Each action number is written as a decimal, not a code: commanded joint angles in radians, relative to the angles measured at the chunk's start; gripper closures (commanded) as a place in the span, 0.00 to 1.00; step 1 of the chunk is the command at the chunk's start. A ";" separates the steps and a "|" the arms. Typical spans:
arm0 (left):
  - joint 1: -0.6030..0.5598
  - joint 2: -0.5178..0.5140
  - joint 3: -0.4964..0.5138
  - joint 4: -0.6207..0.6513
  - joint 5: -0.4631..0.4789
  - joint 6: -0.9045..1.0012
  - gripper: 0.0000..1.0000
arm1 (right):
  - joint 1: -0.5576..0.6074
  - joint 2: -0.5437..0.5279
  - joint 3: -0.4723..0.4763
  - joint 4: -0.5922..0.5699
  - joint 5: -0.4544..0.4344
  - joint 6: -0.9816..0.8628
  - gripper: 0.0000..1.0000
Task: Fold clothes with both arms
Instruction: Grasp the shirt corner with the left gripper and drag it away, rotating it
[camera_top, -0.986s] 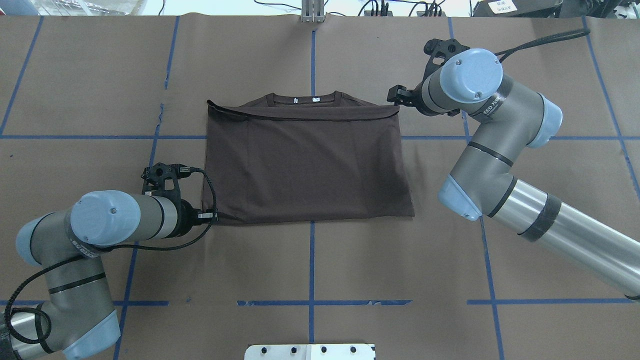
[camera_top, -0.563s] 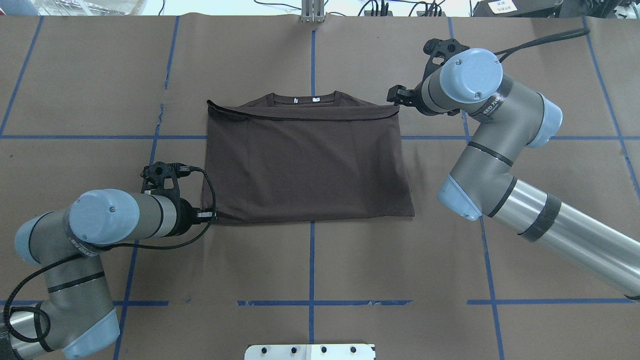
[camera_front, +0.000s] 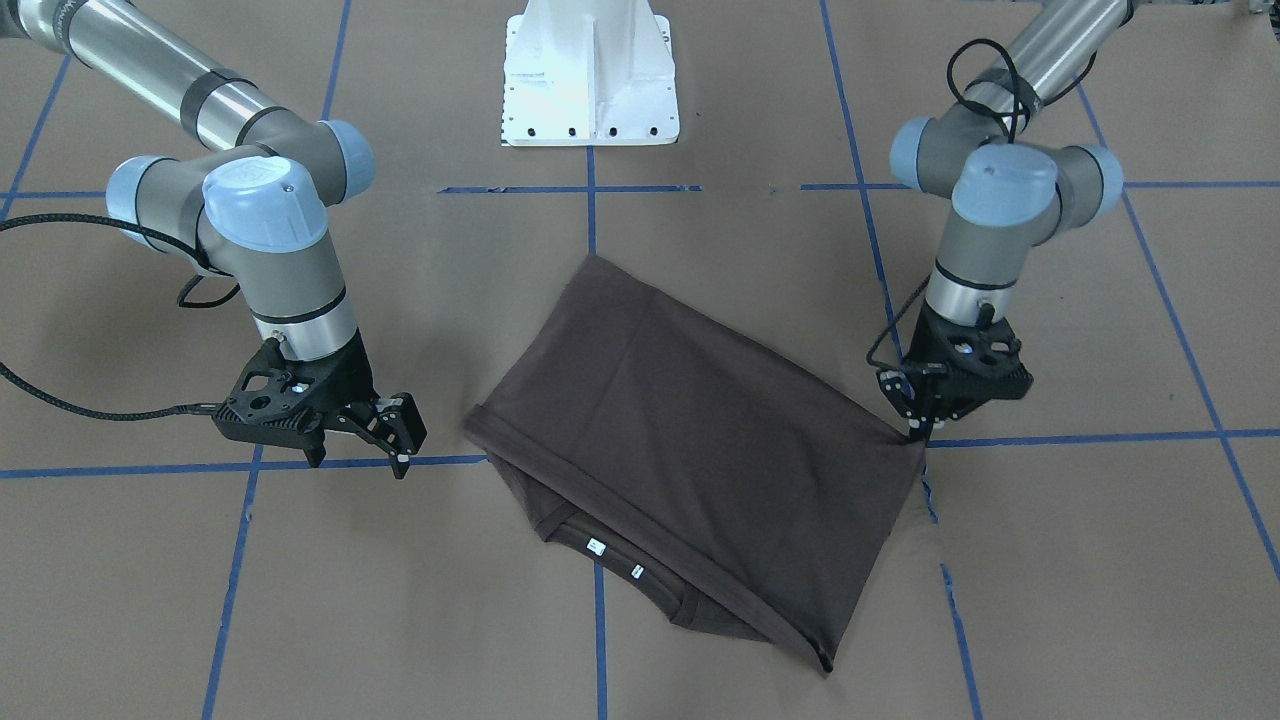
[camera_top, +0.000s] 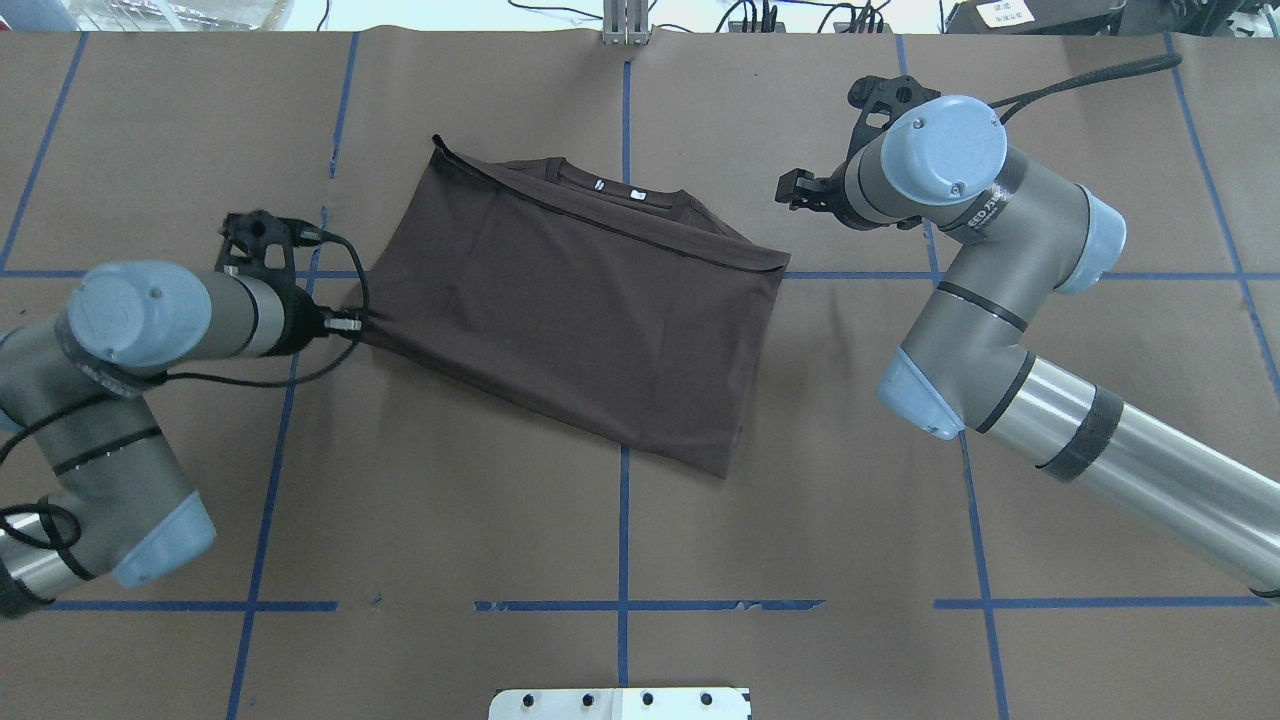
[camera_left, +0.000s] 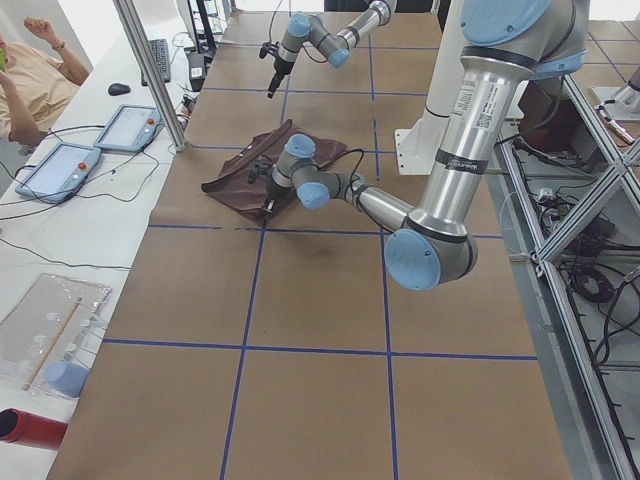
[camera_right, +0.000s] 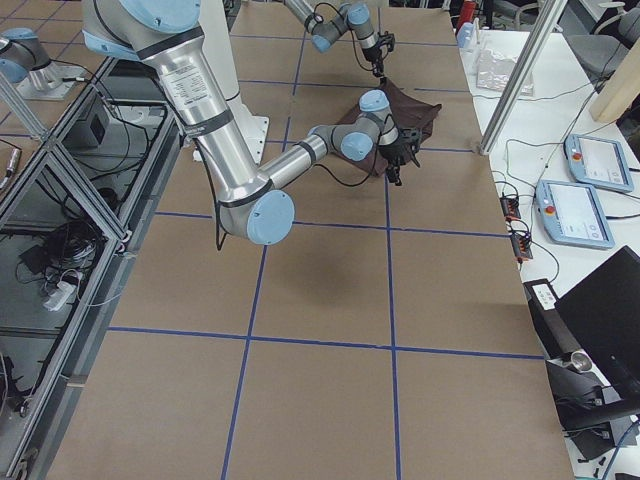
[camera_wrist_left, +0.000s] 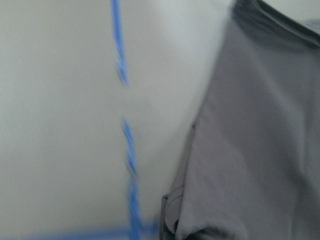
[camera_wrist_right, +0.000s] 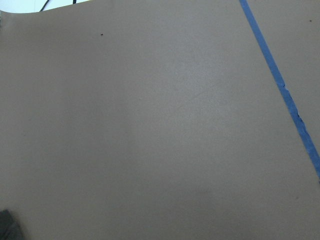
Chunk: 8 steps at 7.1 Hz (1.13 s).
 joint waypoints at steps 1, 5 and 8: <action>-0.090 -0.294 0.485 -0.194 0.019 0.032 1.00 | 0.004 0.000 0.001 0.000 0.000 0.000 0.00; -0.107 -0.259 0.421 -0.261 0.027 0.119 0.00 | -0.007 0.023 -0.008 -0.003 -0.006 0.026 0.00; -0.109 -0.165 0.267 -0.264 -0.119 0.118 0.00 | -0.068 0.249 -0.205 -0.005 -0.098 0.210 0.18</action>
